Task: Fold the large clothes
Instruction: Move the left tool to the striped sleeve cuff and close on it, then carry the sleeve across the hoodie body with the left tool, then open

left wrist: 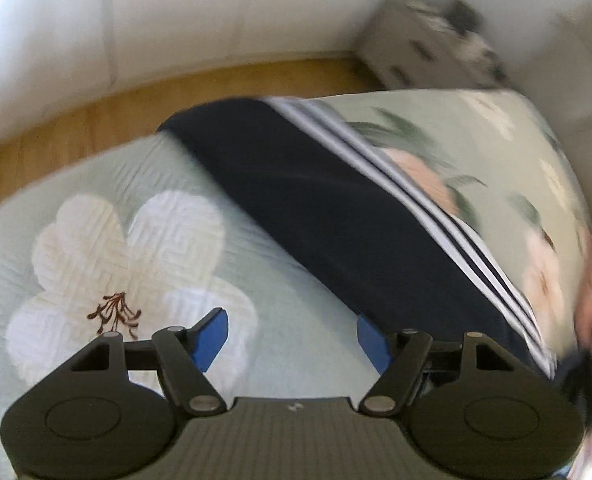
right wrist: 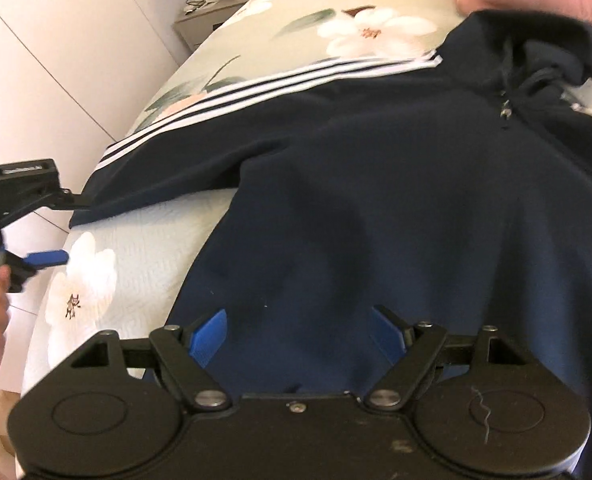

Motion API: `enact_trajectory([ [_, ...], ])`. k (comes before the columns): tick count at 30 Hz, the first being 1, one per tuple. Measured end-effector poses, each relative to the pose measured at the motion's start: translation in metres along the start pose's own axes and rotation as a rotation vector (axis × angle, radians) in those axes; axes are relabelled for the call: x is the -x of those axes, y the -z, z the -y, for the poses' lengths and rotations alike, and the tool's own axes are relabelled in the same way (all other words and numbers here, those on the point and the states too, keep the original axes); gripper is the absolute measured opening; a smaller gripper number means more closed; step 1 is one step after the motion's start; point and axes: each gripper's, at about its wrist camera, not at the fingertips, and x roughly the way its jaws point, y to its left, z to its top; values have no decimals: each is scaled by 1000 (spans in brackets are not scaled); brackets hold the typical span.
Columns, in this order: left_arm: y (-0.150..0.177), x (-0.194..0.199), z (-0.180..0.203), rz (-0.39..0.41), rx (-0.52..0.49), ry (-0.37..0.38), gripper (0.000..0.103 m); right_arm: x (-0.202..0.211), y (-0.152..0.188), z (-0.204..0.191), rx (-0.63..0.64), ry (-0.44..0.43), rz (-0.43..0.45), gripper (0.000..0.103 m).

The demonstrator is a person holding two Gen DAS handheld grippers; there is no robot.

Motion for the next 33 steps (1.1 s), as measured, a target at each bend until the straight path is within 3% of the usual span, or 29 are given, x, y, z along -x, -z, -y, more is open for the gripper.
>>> enact_trajectory([
  [4,-25,-35,-21,25,42,-41,73,-20,5,9,4,-14,23,93],
  [10,-35,-46,-22,83,49,3,74,-30,18,12,-28,-52,14,94],
  [12,-39,-47,-16,90,33,17,76,-39,22,14,-21,-64,37,100],
  [16,-50,-64,-6,106,23,-3,77,-42,30,3,64,-46,86,103],
  [20,-60,-72,1,133,7,-7,92,-44,41,-11,204,1,120,103],
  [23,-65,-81,12,163,-48,-63,93,-44,50,-17,251,24,146,103],
  [25,-63,-84,22,205,-114,-125,85,-43,51,-15,222,8,165,103],
  [27,-60,-86,32,268,-174,-227,50,-39,51,-10,188,-24,172,103],
  [28,-58,-85,36,293,-204,-238,37,-38,50,-7,178,-38,170,103],
  [29,-56,-84,42,313,-250,-258,13,-36,49,-5,169,-51,169,103],
  [31,-52,-82,51,345,-324,-270,10,-33,46,1,145,-76,179,103],
  [33,-48,-71,57,388,-319,-244,9,-30,49,5,126,-97,202,103],
])
